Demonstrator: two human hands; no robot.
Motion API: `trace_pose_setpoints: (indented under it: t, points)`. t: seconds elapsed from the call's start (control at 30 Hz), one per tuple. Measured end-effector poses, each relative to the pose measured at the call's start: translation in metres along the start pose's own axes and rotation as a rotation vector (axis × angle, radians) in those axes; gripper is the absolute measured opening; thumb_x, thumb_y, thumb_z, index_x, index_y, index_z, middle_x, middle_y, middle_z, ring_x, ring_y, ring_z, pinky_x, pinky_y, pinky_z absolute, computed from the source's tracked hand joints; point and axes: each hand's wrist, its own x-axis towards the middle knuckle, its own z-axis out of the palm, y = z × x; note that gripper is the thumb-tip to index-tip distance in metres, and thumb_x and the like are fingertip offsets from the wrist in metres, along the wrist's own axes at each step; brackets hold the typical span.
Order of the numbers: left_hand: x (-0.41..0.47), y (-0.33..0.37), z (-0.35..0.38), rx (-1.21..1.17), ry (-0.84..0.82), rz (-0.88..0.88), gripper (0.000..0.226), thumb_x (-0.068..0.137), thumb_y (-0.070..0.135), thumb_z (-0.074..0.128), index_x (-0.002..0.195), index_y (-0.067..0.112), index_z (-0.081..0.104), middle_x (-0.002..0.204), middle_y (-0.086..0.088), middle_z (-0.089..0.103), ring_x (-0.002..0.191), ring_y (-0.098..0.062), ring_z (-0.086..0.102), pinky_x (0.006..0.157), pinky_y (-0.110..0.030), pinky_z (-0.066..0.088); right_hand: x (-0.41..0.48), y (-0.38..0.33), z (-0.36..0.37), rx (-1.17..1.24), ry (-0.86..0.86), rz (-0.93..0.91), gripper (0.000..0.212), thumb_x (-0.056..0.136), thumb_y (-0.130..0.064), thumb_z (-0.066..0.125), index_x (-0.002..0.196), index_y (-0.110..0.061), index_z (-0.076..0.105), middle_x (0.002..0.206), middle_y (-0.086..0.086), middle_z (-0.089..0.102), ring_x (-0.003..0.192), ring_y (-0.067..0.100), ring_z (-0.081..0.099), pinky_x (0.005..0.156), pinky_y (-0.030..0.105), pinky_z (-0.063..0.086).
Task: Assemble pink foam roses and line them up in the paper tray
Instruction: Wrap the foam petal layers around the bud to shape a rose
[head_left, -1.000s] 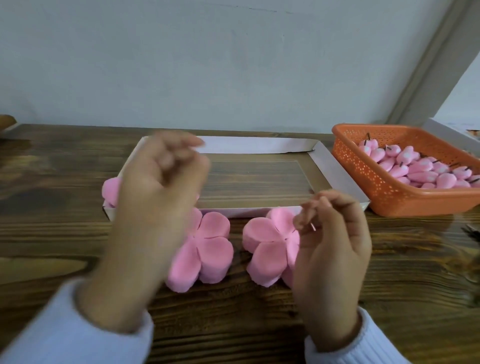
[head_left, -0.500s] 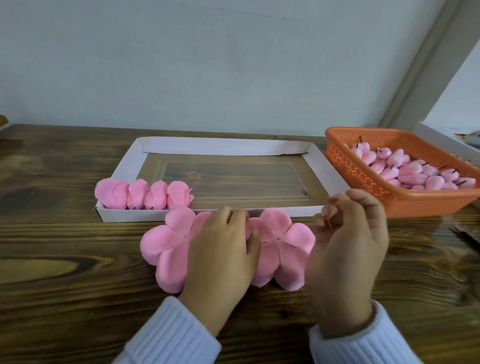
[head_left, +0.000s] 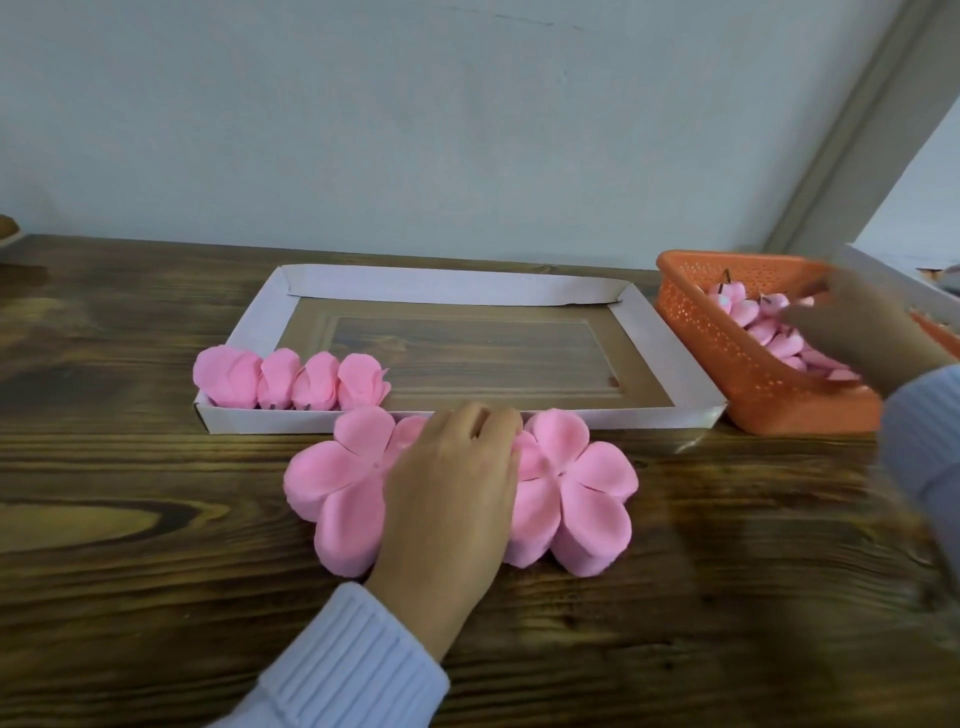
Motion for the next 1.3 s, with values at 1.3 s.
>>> trace_pose_setpoints:
  t: [1.3]
  points:
    - [-0.004, -0.003, -0.001, -0.087, 0.197, 0.161, 0.013, 0.077, 0.01, 0.075, 0.074, 0.012, 0.063, 0.072, -0.001, 0.063, 0.067, -0.025, 0.058, 0.06, -0.04, 0.047, 0.041, 0.006, 0.025, -0.161, -0.329, 0.079, 0.04, 0.091, -0.031, 0.055, 0.126, -0.011, 0.053, 0.148, 0.011, 0.039, 0.107, 0.029, 0.056, 0.083, 0.042, 0.051]
